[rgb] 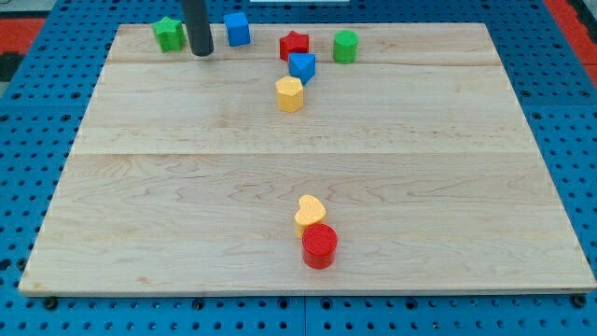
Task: Move the blue cube to the top center
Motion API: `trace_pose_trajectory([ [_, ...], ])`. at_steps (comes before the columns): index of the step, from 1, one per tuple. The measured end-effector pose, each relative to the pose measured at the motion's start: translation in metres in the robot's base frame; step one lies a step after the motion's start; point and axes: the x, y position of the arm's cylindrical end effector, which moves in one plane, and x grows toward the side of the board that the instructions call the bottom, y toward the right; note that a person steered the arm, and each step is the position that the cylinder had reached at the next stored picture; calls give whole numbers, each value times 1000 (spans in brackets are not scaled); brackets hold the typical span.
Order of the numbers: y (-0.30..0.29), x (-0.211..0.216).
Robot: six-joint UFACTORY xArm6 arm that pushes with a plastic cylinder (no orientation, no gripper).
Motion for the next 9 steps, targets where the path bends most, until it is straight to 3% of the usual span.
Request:
trace_pose_trajectory([
  [1, 25, -42],
  [3, 88, -44],
  [6, 98, -43],
  [7, 108, -28],
  [9, 112, 42],
])
